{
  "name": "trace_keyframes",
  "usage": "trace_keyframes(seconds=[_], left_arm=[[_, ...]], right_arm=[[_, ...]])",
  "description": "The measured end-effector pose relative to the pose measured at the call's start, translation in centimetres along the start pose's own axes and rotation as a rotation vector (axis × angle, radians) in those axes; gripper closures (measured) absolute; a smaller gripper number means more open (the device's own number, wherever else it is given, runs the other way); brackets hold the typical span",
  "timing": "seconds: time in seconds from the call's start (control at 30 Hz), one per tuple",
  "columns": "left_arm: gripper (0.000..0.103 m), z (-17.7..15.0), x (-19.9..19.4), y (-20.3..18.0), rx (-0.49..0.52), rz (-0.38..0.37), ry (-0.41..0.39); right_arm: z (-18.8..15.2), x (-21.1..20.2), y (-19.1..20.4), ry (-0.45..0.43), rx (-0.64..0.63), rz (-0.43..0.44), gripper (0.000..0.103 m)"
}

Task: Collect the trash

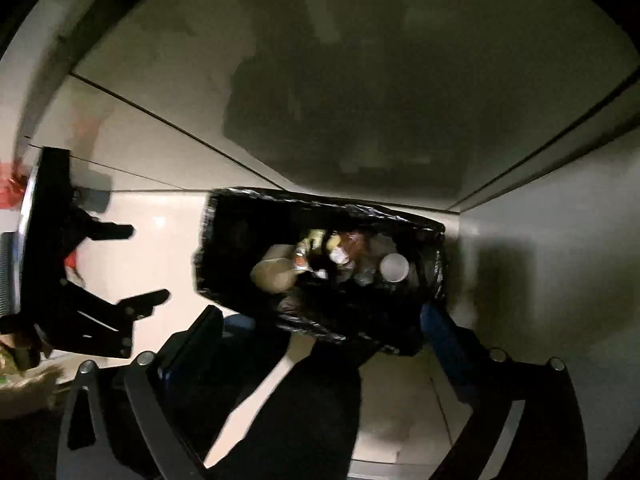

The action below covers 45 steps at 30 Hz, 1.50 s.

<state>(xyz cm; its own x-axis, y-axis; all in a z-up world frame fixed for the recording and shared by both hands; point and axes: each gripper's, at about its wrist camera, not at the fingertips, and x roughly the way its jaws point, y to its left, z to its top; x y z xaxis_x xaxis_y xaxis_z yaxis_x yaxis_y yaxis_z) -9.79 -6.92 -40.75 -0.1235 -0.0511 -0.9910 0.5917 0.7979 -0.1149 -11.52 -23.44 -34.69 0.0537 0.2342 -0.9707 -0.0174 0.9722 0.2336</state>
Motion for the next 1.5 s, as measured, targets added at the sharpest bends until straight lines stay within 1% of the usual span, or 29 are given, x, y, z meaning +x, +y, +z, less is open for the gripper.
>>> trace_keyframes(seconds=[0.07,0.13,0.2,0.23,0.27,0.3,0.33,0.37,0.4,0.43,0.47,0.53,0.57,0.6,0.63,0.67,0.7,0.73,0.8,0.87,0.93,1.0,1.07,1.13,1.17,1.2,1.23,1.4,1.5], left_arm=[[0.016,-1.0,-2.7,-0.6,0.034,-0.009,-0.049],[0.016,-2.3,-6.9,-1.1,0.057,-0.038,-0.115],[0.016,-3.4,-11.8,-1.2,0.059,-0.067,-0.208],[0.015,-3.6,-13.7,-1.1,0.054,-0.072,-0.251],[0.014,-3.6,-16.5,-0.9,0.04,-0.059,-0.323],[0.014,-3.6,-18.3,-0.6,0.026,-0.051,-0.375],[0.014,-3.4,-20.2,-0.6,0.006,-0.041,-0.43],[0.014,-3.0,-22.0,-0.4,-0.022,-0.027,-0.483],[0.014,-2.3,-24.0,0.1,-0.068,-0.007,-0.552],[0.014,-1.9,-25.4,0.5,-0.097,0.003,-0.604],[0.014,-1.3,-26.6,0.8,-0.122,0.007,-0.65],[0.014,-0.4,-28.5,1.6,-0.172,0.012,-0.713],[0.014,-0.1,-29.2,1.9,-0.189,0.006,-0.73],[0.014,0.1,-29.6,2.0,-0.197,0.004,-0.736],[0.014,0.1,-29.7,2.1,-0.201,0.008,-0.739],[0.014,0.1,-29.7,2.1,-0.202,0.011,-0.74],[0.014,0.1,-29.8,1.9,-0.198,0.014,-0.74],[0.014,0.0,-29.9,1.7,-0.192,0.027,-0.739],[0.014,-0.2,-29.3,1.9,-0.189,0.044,-0.73],[0.014,-0.7,-28.7,2.1,-0.198,0.049,-0.712],[0.014,-1.0,-28.9,2.4,-0.211,0.049,-0.704],[0.014,-1.2,-28.8,2.9,-0.233,0.056,-0.694],[0.014,-1.1,-28.6,3.6,-0.259,0.057,-0.679],[0.014,-1.0,-28.4,4.1,-0.279,0.057,-0.672],[0.014,-0.9,-28.4,4.3,-0.284,0.058,-0.669],[0.014,-0.8,-28.4,4.5,-0.29,0.062,-0.664],[0.014,-0.6,-28.3,4.7,-0.294,0.066,-0.661],[0.014,0.7,-28.4,5.9,-0.306,0.059,-0.658],[0.014,1.8,-28.8,6.8,-0.317,0.068,-0.671]], right_arm=[[-0.2,-3.0,0.6,-0.04,-0.017,0.032,0.005],[-0.2,-7.2,1.9,-0.111,-0.04,0.073,0.005],[0.3,-12.6,3.2,-0.235,-0.058,0.119,0.005],[1.1,-15.9,3.5,-0.324,-0.063,0.141,0.005],[2.1,-19.1,3.5,-0.431,-0.06,0.136,0.005],[3.2,-21.7,3.1,-0.532,-0.046,0.106,0.005],[4.2,-23.2,2.6,-0.593,-0.023,0.072,0.005],[6.0,-25.3,1.5,-0.68,0.025,0.029,0.005],[7.9,-26.6,0.1,-0.737,0.076,-0.014,0.005],[9.7,-27.3,-1.1,-0.771,0.128,-0.07,0.005],[11.0,-27.6,-2.2,-0.792,0.157,-0.096,0.005],[15.1,-27.8,-5.1,-0.81,0.239,-0.147,0.005],[16.9,-27.5,-6.4,-0.798,0.276,-0.158,0.005],[18.0,-27.4,-7.7,-0.79,0.301,-0.163,0.005],[19.9,-26.9,-9.0,-0.77,0.333,-0.16,0.005],[21.7,-26.3,-10.2,-0.739,0.364,-0.18,0.005],[22.0,-26.3,-10.7,-0.722,0.385,-0.204,0.005],[23.2,-25.6,-11.5,-0.703,0.401,-0.236,0.005],[24.6,-24.6,-12.6,-0.676,0.423,-0.274,0.005],[26.0,-23.7,-14.1,-0.649,0.457,-0.28,0.005],[27.2,-23.1,-15.1,-0.646,0.473,-0.27,0.005],[28.8,-22.3,-15.7,-0.618,0.484,-0.29,0.005],[29.7,-21.7,-16.4,-0.596,0.507,-0.3,0.005],[30.3,-21.0,-17.4,-0.582,0.54,-0.278,0.005],[30.2,-20.9,-17.6,-0.587,0.543,-0.275,0.006],[30.2,-20.8,-17.6,-0.592,0.537,-0.285,0.01],[30.0,-20.9,-17.6,-0.603,0.525,-0.286,0.014],[28.3,-21.6,-17.2,-0.662,0.507,-0.27,0.015],[26.9,-22.8,-16.7,-0.705,0.515,-0.217,0.015]])
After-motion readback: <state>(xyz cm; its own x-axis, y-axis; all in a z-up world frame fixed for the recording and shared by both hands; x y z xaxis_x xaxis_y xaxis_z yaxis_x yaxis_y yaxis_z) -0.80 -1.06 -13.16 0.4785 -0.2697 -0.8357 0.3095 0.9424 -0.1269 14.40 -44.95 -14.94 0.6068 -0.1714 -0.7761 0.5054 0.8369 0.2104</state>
